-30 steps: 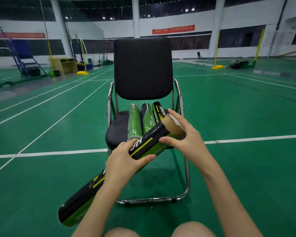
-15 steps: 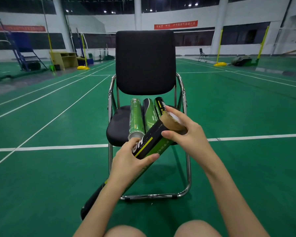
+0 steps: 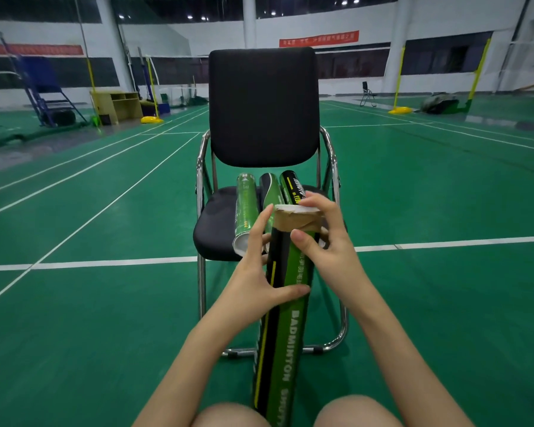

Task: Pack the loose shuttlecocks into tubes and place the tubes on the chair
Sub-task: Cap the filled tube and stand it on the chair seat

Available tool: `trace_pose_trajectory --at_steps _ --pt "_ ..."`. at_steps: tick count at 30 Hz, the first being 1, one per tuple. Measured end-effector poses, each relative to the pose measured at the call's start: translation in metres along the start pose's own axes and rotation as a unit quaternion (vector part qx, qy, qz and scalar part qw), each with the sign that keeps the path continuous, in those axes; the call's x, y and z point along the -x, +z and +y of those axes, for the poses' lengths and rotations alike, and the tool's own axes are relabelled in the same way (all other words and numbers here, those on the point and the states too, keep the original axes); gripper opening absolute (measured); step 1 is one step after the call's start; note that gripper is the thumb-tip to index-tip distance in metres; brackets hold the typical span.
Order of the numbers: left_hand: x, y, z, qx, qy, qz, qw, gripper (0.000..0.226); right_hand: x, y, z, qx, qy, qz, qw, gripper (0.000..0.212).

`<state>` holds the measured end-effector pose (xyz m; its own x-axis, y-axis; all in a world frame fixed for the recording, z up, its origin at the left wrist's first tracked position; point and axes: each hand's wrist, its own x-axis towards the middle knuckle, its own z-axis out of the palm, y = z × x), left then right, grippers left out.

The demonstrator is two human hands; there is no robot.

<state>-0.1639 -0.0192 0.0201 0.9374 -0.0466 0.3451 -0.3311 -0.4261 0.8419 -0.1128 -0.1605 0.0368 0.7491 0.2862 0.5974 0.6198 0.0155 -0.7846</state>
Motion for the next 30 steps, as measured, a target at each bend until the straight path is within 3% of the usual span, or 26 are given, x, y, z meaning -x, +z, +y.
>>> trace_pose_trajectory --at_steps 5,12,30 --pt "0.002 0.002 -0.005 -0.026 0.034 -0.009 0.999 0.126 0.005 0.002 0.003 -0.022 0.036 -0.058 0.997 0.034" --pt "0.000 0.000 -0.006 -0.088 0.082 0.013 0.993 0.114 0.008 0.004 0.002 -0.061 0.046 -0.048 0.996 0.032" --pt "0.000 0.000 -0.013 -0.041 0.063 0.011 0.997 0.104 0.008 0.009 0.009 -0.055 0.050 -0.038 0.996 0.027"
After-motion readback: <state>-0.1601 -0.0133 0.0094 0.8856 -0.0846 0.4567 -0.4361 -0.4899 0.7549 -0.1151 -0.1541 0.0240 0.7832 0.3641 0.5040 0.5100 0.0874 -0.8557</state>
